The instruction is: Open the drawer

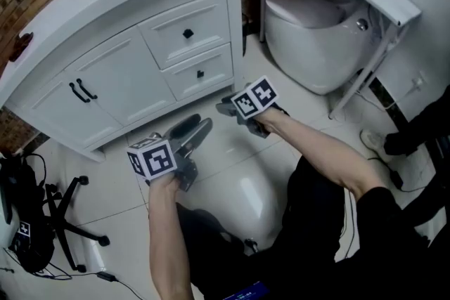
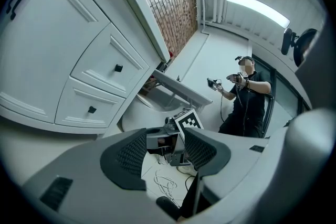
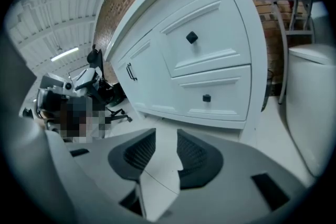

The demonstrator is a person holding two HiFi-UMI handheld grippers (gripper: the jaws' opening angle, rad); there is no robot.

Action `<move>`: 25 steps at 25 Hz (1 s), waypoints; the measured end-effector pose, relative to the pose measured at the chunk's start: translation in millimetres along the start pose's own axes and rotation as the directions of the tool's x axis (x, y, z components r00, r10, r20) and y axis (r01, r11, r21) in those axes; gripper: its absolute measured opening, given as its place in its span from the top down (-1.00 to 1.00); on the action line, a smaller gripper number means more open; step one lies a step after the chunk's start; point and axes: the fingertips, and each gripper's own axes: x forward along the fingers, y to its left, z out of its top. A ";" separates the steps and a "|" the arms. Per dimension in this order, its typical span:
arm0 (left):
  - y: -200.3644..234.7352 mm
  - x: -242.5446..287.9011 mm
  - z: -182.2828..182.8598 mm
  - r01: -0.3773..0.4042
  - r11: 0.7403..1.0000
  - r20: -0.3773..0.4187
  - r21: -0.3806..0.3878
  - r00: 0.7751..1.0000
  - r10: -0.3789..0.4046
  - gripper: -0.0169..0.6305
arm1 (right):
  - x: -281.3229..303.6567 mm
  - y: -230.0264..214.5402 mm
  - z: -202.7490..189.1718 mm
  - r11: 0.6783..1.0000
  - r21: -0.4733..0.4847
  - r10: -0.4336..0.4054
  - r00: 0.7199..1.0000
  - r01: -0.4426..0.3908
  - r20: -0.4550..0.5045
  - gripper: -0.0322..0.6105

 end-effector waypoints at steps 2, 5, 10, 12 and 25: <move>4.9 5.1 4.1 -0.015 1.000 -0.006 -0.014 1.000 0.015 0.26 | 9.2 -12.7 2.5 0.999 0.000 -0.041 0.999 0.041 -0.008 0.41; 5.4 17.1 14.0 -0.009 0.999 0.018 -0.040 1.000 0.010 0.26 | 20.7 -30.4 4.5 0.998 0.020 -0.064 0.998 0.065 -0.020 0.41; 0.6 23.5 3.4 0.014 0.999 0.002 -0.043 1.000 -0.014 0.26 | 50.3 -67.2 15.2 0.992 0.055 -0.112 0.993 0.114 -0.036 0.41; -3.8 24.5 1.6 0.028 0.999 0.002 -0.043 1.000 -0.028 0.26 | 63.4 -84.4 26.1 0.987 0.072 -0.141 0.990 0.142 -0.016 0.40; -5.7 44.8 6.8 0.058 0.998 -0.011 -0.035 0.998 -0.059 0.26 | 115.8 -139.6 59.1 0.961 0.130 -0.258 0.961 0.244 0.103 0.39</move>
